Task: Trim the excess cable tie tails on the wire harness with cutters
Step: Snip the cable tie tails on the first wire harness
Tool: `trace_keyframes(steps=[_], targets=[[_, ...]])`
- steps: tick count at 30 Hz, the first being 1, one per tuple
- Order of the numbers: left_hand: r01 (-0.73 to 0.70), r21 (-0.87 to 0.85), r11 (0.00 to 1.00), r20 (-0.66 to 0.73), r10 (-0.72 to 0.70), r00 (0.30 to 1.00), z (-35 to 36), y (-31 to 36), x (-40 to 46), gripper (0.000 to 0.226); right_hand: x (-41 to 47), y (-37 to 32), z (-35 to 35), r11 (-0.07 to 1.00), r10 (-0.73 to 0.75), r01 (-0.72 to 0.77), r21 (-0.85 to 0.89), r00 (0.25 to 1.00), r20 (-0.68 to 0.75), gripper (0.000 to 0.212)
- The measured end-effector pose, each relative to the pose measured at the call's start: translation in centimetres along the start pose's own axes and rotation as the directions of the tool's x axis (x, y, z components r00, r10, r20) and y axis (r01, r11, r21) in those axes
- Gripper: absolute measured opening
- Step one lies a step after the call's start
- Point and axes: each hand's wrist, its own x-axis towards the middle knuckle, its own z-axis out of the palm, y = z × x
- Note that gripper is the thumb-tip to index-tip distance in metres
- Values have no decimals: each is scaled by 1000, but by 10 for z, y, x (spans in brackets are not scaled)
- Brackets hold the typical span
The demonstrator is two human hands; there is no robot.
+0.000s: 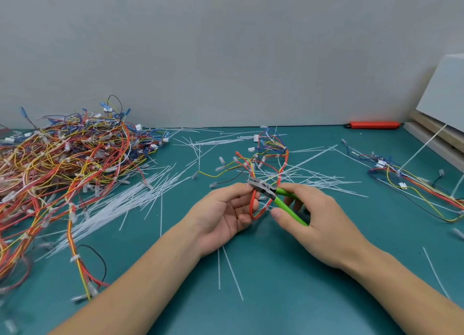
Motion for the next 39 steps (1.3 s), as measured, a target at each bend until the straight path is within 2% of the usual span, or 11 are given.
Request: trace_keyframes(steps=[12,17,19,21,25,28,35,39], targets=[[42,-8,999,5,-42,999,-1,2,0,8,2,3,1,1000,6,-5,28,1000,-16,37],[51,-22,998,-1,-51,999,0,3,1,10,4,1,-1,997,-3,0,-76,999,-42,32],[56,-32,998,-1,-56,998,0,3,0,8,4,2,1,999,8,-9,-32,1000,-26,31],[57,-41,998,-2,-57,998,-1,3,0,8,4,4,3,1000,13,-13,4,1000,-3,35],[67,-50,997,-3,-67,998,-1,3,0,9,4,4,6,999,6,-6,-41,1000,11,57],[84,-70,994,-10,-85,996,-2,5,1,9,6,2,8,999,15,-14,-49,1000,24,60],[100,-76,992,-36,-103,994,0,7,-2,7,10,1,6,1000,-4,5,-15,999,45,34],[98,-74,992,-44,-102,994,1,7,-4,7,13,8,3,1000,-7,8,-18,996,90,28]])
